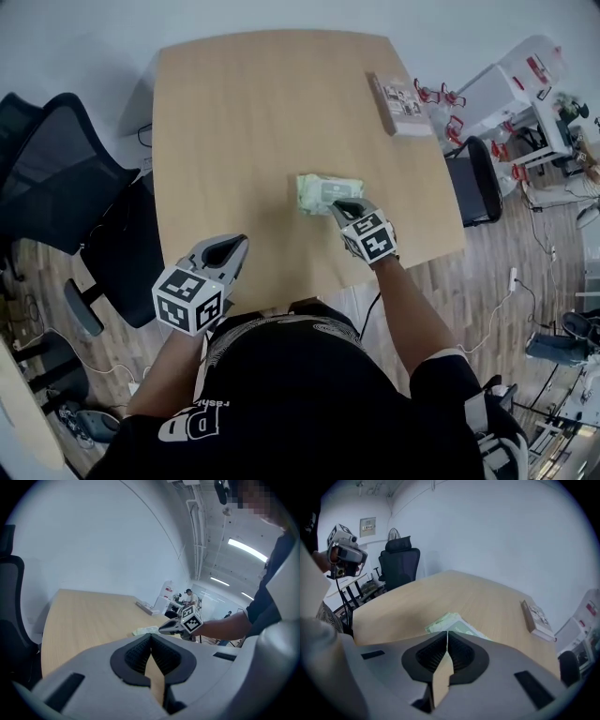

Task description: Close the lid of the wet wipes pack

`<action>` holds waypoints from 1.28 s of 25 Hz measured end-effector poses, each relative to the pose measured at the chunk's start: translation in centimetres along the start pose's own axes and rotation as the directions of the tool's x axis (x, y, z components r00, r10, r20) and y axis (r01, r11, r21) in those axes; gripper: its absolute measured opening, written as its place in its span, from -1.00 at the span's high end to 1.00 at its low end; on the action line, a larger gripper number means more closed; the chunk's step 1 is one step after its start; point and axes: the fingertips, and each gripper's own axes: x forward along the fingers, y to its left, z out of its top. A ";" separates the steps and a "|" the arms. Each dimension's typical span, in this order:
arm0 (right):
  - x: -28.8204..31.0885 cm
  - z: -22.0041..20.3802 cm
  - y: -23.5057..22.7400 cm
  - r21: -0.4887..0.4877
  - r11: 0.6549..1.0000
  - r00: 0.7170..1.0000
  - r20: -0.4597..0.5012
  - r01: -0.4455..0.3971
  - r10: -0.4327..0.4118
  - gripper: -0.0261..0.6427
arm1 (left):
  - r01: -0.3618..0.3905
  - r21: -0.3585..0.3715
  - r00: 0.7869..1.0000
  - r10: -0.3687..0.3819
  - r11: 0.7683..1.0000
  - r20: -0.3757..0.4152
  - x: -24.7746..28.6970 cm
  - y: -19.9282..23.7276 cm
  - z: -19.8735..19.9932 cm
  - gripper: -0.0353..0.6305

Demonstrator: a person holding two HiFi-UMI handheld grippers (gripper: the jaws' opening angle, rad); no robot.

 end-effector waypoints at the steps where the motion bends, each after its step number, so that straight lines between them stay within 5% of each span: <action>1: -0.7 0.5 0.4 0.016 1.000 1.000 0.023 0.013 -0.013 0.88 | 0.009 0.007 1.000 -0.009 1.000 0.001 -0.2 0.2 0.2 0.84; 6: -4.1 2.3 3.3 0.142 0.990 0.989 0.144 0.022 -0.043 0.90 | 0.071 0.044 0.997 -0.071 0.997 -0.006 -0.9 0.0 0.5 0.84; 14: -10.1 4.6 10.4 0.374 0.921 0.934 0.356 -0.107 -0.036 0.90 | 0.186 0.081 0.982 -0.184 0.979 -0.031 -1.3 -1.8 0.4 0.84; 22: -14.2 4.3 15.3 0.372 0.911 0.917 0.399 -0.177 0.015 0.90 | 0.213 0.100 0.977 -0.215 0.972 0.002 -1.4 -4.2 1.1 0.84; 32: -20.6 1.6 18.4 0.347 0.921 0.885 0.466 -0.179 -0.004 0.90 | 0.235 0.122 0.972 -0.237 0.964 -0.002 -2.8 -12.3 -1.4 0.84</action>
